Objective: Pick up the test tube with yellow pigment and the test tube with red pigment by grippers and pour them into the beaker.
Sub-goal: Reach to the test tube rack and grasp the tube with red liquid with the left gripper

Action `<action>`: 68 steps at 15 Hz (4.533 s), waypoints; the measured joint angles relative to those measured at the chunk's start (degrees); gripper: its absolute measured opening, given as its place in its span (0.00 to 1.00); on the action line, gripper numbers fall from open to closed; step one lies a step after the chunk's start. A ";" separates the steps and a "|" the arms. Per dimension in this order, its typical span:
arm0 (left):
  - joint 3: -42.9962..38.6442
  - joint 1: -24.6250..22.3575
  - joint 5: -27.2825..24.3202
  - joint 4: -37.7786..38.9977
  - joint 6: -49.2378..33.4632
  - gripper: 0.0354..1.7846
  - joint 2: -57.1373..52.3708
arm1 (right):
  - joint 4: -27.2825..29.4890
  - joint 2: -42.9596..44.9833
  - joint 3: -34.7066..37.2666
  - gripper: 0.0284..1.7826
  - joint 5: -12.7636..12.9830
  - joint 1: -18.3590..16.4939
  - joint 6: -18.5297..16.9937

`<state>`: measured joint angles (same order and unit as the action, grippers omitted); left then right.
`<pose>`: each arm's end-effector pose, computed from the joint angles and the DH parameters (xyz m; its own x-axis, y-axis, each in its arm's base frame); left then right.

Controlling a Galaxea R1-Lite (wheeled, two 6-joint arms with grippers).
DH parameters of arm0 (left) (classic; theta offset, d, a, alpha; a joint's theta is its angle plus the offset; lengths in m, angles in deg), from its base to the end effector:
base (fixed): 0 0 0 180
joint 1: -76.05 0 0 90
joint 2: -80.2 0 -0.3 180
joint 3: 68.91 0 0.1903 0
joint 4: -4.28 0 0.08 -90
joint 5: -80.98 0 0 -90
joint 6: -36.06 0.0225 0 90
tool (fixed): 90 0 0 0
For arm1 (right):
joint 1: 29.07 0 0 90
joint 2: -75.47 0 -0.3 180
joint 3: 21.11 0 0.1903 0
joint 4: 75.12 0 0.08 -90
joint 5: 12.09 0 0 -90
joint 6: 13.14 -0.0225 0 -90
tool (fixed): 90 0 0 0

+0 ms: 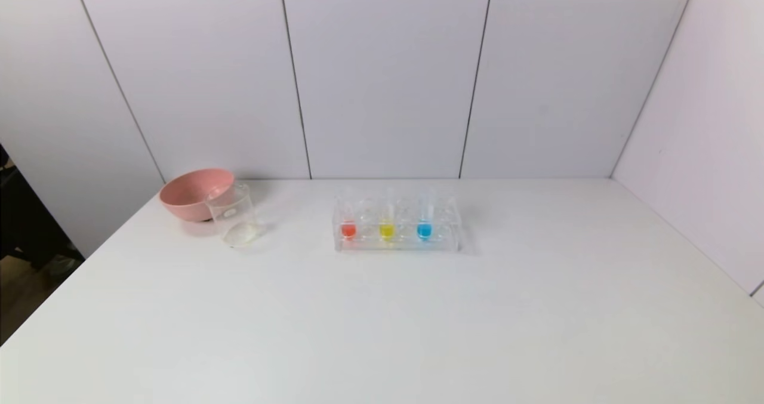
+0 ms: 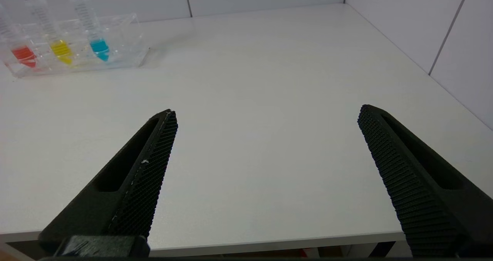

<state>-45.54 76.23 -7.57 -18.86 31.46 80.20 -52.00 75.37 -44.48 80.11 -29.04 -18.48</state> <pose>-0.0228 0.0006 0.0759 0.9997 0.0222 0.0040 -0.0218 0.9965 -0.0803 -0.0227 -0.0009 0.0760 0.9993 -0.0379 0.0026 0.0375 0.9949 0.0932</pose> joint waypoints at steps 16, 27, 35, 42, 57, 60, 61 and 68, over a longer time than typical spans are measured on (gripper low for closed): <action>0.22 0.00 0.63 -0.24 -0.20 0.99 0.02 | 0.02 0.00 0.00 0.96 -0.02 0.00 0.02; 17.82 6.64 -3.23 2.95 -0.83 0.99 23.56 | 0.00 0.00 0.00 0.96 -0.02 0.00 0.00; 24.80 12.41 -14.90 18.99 -0.33 0.99 55.74 | 0.02 0.00 0.00 0.96 0.00 0.00 0.00; 33.79 28.78 2.27 33.95 -3.74 0.99 84.54 | 0.00 0.00 0.00 0.96 -0.02 0.00 0.02; 57.38 38.29 33.13 45.89 -7.28 0.99 118.82 | 0.00 0.00 0.00 0.96 -0.02 0.00 0.02; 58.73 38.24 33.30 46.28 -6.40 0.99 120.61 | 0.00 0.00 0.00 0.96 -0.02 0.00 0.00; 58.84 38.23 33.33 47.30 -5.77 0.99 121.03 | 0.00 0.00 0.00 0.96 0.00 0.00 0.02; 58.34 38.12 33.33 55.15 -2.51 0.87 123.06 | 0.00 0.00 0.00 0.96 0.00 0.00 0.02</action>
<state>12.80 114.35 25.76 36.29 28.95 203.27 -52.00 75.37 -44.48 80.11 -29.04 -18.45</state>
